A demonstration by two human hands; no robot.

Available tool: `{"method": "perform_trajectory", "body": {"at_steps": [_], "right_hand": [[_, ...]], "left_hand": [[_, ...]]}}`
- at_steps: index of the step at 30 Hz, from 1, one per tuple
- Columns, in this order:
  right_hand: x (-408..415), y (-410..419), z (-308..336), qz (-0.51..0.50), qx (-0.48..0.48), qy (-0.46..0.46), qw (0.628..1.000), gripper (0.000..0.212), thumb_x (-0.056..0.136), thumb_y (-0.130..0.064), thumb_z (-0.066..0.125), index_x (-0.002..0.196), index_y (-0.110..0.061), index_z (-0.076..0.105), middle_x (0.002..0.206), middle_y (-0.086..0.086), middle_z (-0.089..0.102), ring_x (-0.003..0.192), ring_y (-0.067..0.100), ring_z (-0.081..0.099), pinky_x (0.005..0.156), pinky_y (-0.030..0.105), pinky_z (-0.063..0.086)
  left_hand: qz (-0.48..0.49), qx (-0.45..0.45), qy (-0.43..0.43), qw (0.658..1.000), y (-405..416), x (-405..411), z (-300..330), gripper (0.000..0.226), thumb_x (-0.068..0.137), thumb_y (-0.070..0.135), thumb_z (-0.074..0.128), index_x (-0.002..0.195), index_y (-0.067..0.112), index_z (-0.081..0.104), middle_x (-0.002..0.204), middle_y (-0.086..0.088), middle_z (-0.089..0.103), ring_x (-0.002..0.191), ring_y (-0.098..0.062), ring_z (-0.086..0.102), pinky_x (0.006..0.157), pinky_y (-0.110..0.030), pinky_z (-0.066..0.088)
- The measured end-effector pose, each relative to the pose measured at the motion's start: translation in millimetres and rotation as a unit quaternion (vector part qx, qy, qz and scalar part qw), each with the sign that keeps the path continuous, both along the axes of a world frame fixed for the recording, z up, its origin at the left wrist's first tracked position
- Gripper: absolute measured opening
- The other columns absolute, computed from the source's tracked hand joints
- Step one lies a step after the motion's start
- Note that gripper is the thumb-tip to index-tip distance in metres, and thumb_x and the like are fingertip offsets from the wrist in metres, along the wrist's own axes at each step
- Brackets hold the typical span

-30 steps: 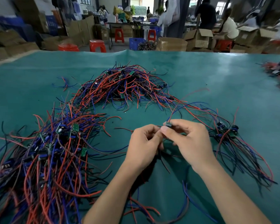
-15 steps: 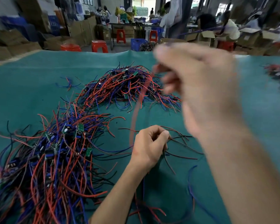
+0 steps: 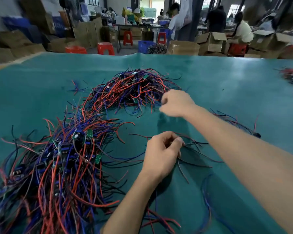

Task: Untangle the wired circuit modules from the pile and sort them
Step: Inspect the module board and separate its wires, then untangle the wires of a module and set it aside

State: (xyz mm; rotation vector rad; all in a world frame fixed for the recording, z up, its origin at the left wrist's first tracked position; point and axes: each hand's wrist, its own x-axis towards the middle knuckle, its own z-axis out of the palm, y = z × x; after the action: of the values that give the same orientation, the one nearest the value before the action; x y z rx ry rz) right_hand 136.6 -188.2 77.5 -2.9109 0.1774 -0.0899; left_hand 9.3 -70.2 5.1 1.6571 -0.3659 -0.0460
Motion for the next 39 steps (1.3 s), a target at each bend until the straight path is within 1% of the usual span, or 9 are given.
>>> {"method": "perform_trajectory", "body": {"at_steps": [4, 11, 13, 17, 22, 28, 32, 35, 39], "right_hand": [[-17, -44, -18, -0.064, -0.01, 0.06, 0.996, 0.033, 0.088, -0.034, 0.066, 0.12, -0.025, 0.07, 0.131, 0.014, 0.065, 0.121, 0.037, 0.059, 0.102, 0.04, 0.051], [-39, -62, -16, -0.089, 0.133, -0.078, 0.984, 0.013, 0.082, -0.018, 0.071, 0.081, -0.028, 0.079, 0.09, 0.005, 0.077, 0.098, 0.031, 0.068, 0.086, 0.032, 0.055], [-57, -63, -10, -0.092, 0.214, -0.089, 0.968, 0.01, 0.082, -0.022, 0.074, 0.075, -0.026, 0.078, 0.074, -0.003, 0.074, 0.084, 0.023, 0.07, 0.068, 0.027, 0.05], [-103, -60, -6, -0.082, 0.357, -0.118, 0.923, 0.008, 0.084, -0.02, 0.074, 0.079, -0.023, 0.08, 0.085, -0.011, 0.078, 0.05, 0.006, 0.063, 0.057, 0.022, 0.039], [-154, -32, -16, 0.013, 0.424, -0.17, 0.89, 0.013, 0.087, -0.012, 0.074, 0.08, -0.02, 0.081, 0.078, -0.005, 0.078, 0.051, 0.002, 0.058, 0.05, 0.013, 0.044], [-181, -3, -36, 0.144, 0.347, -0.104, 0.921, 0.021, 0.079, -0.029, 0.066, 0.061, -0.02, 0.071, 0.053, -0.009, 0.06, 0.051, 0.005, 0.048, 0.055, 0.023, 0.039], [-181, -6, -37, 0.184, 0.392, -0.027, 0.901, 0.028, 0.076, -0.025, 0.067, 0.049, -0.016, 0.068, 0.049, 0.004, 0.061, 0.057, 0.032, 0.056, 0.058, 0.039, 0.043], [-183, -7, -38, 0.225, 0.397, 0.037, 0.889, 0.032, 0.078, -0.028, 0.07, 0.047, -0.021, 0.066, 0.044, -0.003, 0.053, 0.048, 0.017, 0.045, 0.054, 0.025, 0.035], [-178, -14, -32, 0.214, 0.469, 0.096, 0.851, 0.022, 0.081, -0.031, 0.073, 0.071, -0.011, 0.076, 0.066, 0.007, 0.069, 0.061, 0.01, 0.055, 0.056, 0.022, 0.043]], "left_hand": [[0.005, 0.009, -0.006, 1.0, 0, 0, 1, 0.02, 0.086, 0.025, 0.057, 0.074, 0.011, 0.067, 0.055, 0.001, 0.059, 0.051, -0.015, 0.048, 0.058, -0.034, 0.045], [0.004, 0.005, 0.007, 1.0, 2, 1, -1, 0.02, 0.092, 0.016, 0.059, 0.075, 0.01, 0.068, 0.055, 0.002, 0.059, 0.049, -0.012, 0.048, 0.056, -0.027, 0.04], [0.007, 0.005, 0.011, 1.0, 1, 2, -3, 0.019, 0.093, 0.015, 0.059, 0.076, 0.012, 0.067, 0.056, 0.001, 0.06, 0.05, -0.014, 0.048, 0.056, -0.027, 0.04], [0.017, -0.02, 0.03, 0.999, 0, 2, -3, 0.013, 0.094, 0.011, 0.058, 0.085, 0.016, 0.066, 0.059, 0.0, 0.063, 0.049, -0.013, 0.049, 0.054, -0.026, 0.043], [0.015, -0.044, 0.036, 0.998, 0, 3, -1, 0.018, 0.102, 0.018, 0.05, 0.095, 0.011, 0.066, 0.073, -0.008, 0.071, 0.047, -0.016, 0.051, 0.047, -0.022, 0.043], [0.048, -0.033, 0.023, 0.998, 4, 3, -1, 0.028, 0.105, 0.024, 0.048, 0.099, 0.01, 0.071, 0.07, 0.004, 0.069, 0.063, -0.008, 0.058, 0.062, -0.022, 0.046], [-0.003, -0.05, 0.046, 0.998, 4, 0, 1, 0.013, 0.096, 0.024, 0.062, 0.1, 0.013, 0.068, 0.072, -0.002, 0.073, 0.062, -0.013, 0.061, 0.064, -0.031, 0.052], [0.015, -0.014, 0.035, 0.999, 3, 1, -1, 0.015, 0.095, 0.021, 0.061, 0.109, 0.017, 0.06, 0.081, 0.0, 0.077, 0.066, -0.016, 0.068, 0.073, -0.034, 0.056], [0.038, -0.037, 0.038, 0.998, 5, 3, -3, 0.013, 0.1, 0.01, 0.051, 0.111, 0.014, 0.045, 0.088, 0.001, 0.078, 0.058, -0.018, 0.064, 0.057, -0.027, 0.052]]}}
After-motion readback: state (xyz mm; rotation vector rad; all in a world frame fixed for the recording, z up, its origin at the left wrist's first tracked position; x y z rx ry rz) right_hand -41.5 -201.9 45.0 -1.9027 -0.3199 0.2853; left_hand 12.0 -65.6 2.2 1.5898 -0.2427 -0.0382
